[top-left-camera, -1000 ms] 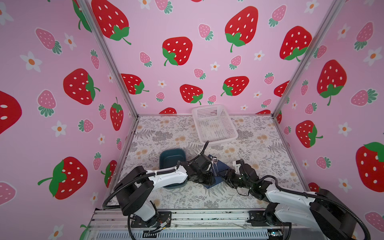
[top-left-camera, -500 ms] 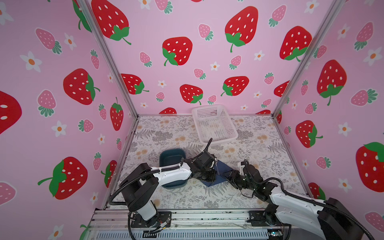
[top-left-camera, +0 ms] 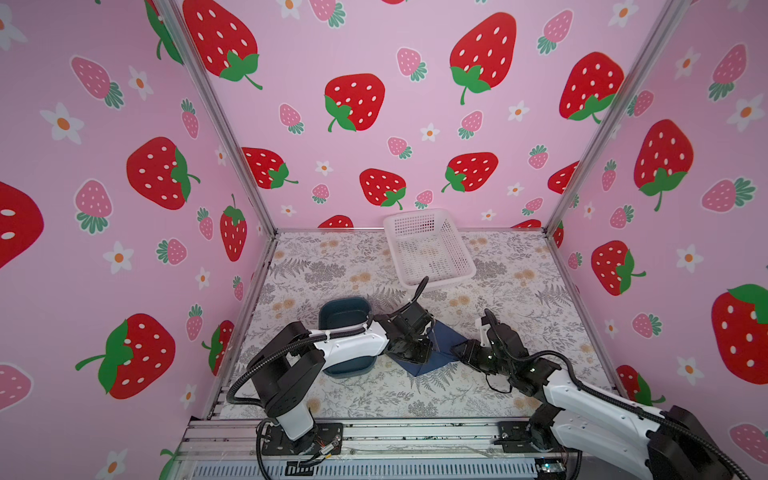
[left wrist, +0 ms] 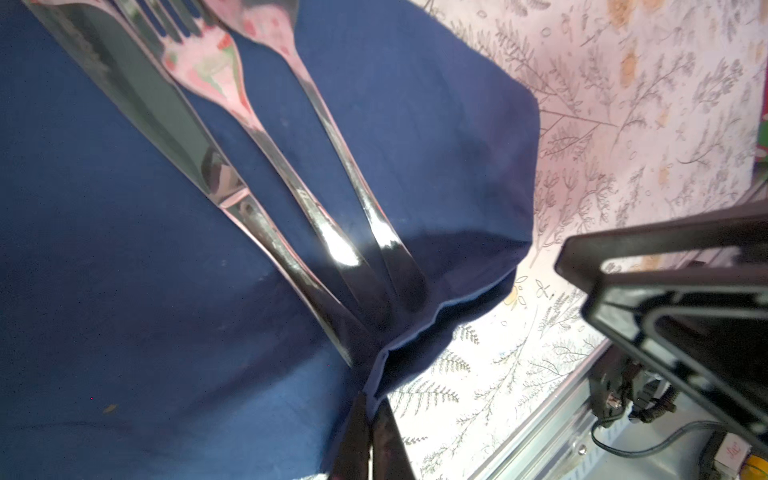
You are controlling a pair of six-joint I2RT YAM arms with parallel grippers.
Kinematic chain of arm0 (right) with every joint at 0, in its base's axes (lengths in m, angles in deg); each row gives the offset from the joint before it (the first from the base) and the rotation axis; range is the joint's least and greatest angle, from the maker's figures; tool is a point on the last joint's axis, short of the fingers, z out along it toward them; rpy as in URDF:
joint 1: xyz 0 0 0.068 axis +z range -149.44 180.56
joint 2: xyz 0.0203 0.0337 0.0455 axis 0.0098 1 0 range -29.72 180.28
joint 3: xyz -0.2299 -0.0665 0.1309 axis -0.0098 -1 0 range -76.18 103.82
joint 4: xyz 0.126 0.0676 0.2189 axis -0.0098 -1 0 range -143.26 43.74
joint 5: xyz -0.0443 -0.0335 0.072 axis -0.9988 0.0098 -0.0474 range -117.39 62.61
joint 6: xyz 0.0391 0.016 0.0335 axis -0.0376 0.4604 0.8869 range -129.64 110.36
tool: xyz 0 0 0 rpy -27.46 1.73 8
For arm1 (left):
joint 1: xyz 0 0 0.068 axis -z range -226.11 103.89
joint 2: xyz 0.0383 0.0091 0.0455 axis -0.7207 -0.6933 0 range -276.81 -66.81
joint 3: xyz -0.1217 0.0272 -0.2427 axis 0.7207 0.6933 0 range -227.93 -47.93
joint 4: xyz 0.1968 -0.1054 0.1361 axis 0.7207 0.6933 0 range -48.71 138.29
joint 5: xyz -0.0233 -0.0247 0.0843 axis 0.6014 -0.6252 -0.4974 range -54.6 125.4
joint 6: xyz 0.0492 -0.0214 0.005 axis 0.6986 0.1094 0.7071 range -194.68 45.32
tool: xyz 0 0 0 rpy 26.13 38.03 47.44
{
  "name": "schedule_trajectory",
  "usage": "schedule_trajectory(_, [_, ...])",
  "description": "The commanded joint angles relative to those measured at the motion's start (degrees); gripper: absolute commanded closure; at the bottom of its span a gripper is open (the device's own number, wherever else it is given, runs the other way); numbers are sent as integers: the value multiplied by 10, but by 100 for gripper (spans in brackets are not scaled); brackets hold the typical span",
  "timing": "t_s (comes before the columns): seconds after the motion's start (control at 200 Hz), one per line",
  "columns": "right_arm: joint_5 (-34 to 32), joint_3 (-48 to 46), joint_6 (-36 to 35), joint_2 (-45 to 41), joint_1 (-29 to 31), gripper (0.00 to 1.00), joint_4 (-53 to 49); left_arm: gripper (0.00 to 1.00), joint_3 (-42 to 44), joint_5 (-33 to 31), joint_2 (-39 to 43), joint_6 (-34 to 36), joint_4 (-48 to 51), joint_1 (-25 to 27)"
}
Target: Place the utensils on the paper napkin and roll it up
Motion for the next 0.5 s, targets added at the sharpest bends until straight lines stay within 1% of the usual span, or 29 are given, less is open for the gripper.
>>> schedule_trajectory(0.0, [48, 11, -47, 10, -1, 74, -9, 92, -25, -20, 0, 7, 24, -1])
schedule_trajectory(0.095, [88, 11, -58, 28, -2, 79, 4, 92, -28, -19, -3, 7, 23, 0])
schedule_trajectory(0.18, [106, 12, -64, 46, -1, 82, 11, 92, -29, -21, -3, 5, 21, -1])
schedule_trajectory(0.215, [106, 15, -65, 52, -1, 83, 11, 92, -30, -21, -4, 5, 21, -1])
schedule_trajectory(0.31, [102, 23, -71, 72, -1, 84, 9, 92, -33, -21, -6, 8, 25, 0])
schedule_trajectory(0.49, [61, 52, -75, 111, 0, 85, -13, 92, -34, -24, -7, 9, 29, -1])
